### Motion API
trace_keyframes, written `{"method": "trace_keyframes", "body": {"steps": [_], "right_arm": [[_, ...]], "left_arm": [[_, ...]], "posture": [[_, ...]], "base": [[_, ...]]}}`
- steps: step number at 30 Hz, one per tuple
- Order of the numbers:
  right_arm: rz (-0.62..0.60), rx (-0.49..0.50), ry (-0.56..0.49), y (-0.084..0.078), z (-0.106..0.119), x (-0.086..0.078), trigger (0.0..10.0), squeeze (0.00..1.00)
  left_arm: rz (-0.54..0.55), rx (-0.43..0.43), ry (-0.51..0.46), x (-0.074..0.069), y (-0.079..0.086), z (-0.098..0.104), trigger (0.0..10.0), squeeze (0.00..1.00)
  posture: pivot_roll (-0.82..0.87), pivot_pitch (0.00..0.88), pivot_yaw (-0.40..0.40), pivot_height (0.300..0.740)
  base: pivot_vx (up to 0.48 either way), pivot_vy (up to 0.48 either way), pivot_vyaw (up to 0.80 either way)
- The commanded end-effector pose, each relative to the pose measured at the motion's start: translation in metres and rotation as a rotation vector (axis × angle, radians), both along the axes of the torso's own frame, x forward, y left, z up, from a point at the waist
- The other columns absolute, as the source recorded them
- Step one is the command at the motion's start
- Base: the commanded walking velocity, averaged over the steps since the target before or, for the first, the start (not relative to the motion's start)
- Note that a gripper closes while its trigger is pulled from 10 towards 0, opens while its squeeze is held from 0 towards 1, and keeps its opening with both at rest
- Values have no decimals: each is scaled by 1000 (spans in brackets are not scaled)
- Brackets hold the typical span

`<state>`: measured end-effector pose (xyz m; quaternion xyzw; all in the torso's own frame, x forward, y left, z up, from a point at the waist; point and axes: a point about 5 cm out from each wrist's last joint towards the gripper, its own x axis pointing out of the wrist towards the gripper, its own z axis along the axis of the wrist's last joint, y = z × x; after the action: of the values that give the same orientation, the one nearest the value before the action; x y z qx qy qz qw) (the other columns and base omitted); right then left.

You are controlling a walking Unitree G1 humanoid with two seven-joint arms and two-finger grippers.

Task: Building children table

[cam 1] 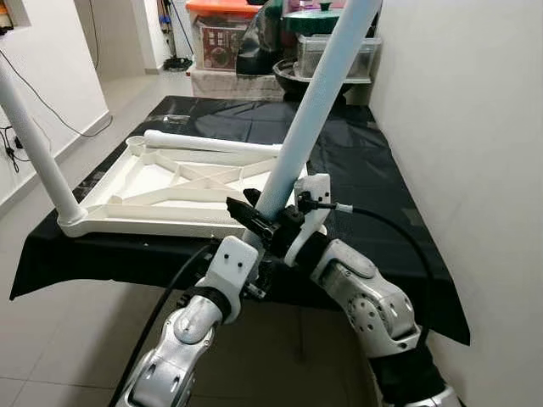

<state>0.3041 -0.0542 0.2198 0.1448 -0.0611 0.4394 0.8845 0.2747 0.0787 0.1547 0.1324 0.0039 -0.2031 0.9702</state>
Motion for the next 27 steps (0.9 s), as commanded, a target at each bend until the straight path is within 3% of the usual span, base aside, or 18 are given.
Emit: {"method": "trace_keyframes", "body": {"steps": [1,16,17,27], "right_arm": [[15,16,-8,-1,4,-4,10000,0],[16,18,-9,-2,5,-5,10000,0],[17,16,-10,-2,6,-5,10000,0],[-8,9,-17,-5,9,-3,10000,0]], "left_arm": [[-37,3,3,0,-5,-1,10000,0],[-49,7,16,1,-7,-7,10000,0],[-42,3,17,1,-7,-8,0,0],[-24,-1,27,2,-4,-14,0,0]], "posture": [[27,0,-23,740],[22,0,-21,740],[23,0,-23,740],[20,0,-23,740]], "base": [[0,0,0],[0,0,0],[0,0,0],[0,0,0]]}}
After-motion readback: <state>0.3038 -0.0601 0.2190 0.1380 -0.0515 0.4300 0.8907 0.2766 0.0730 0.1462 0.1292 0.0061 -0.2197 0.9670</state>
